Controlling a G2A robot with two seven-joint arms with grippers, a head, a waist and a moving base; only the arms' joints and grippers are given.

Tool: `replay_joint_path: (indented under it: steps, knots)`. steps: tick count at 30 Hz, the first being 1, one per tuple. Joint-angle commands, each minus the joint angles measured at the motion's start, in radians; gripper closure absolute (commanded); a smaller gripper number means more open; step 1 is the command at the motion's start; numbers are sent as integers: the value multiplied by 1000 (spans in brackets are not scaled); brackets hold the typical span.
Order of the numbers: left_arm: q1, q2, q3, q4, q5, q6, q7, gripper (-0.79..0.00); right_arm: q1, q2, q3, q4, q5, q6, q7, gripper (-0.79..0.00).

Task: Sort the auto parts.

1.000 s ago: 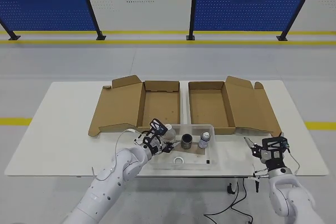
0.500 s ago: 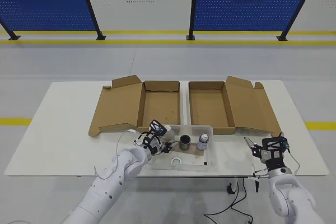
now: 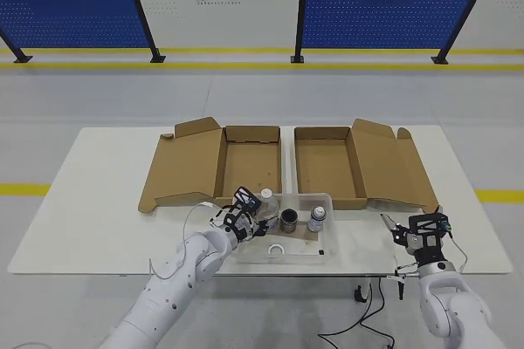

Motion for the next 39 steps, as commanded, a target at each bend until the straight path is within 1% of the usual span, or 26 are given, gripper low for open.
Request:
replay_joint_path:
  steps: [1, 8, 19, 25, 33, 39]
  knots:
    - [2, 0, -1, -3, 4, -2, 3, 0, 0, 0, 0, 0, 0, 0, 0, -785]
    - [13, 4, -9, -28, 29, -23, 19, 0, 0, 0, 0, 0, 0, 0, 0, -785]
    - [48, 17, -50, -114, 19, -66, 13, 0, 0, 0, 0, 0, 0, 0, 0, -785]
    - [83, 30, -91, -200, 8, -97, -15, 0, 0, 0, 0, 0, 0, 0, 0, -785]
    - [161, 50, -144, -333, -10, -148, -80, 0, 0, 0, 0, 0, 0, 0, 0, -785]
    - [211, 63, -168, -398, -13, -185, -113, 0, 0, 0, 0, 0, 0, 0, 0, -785]
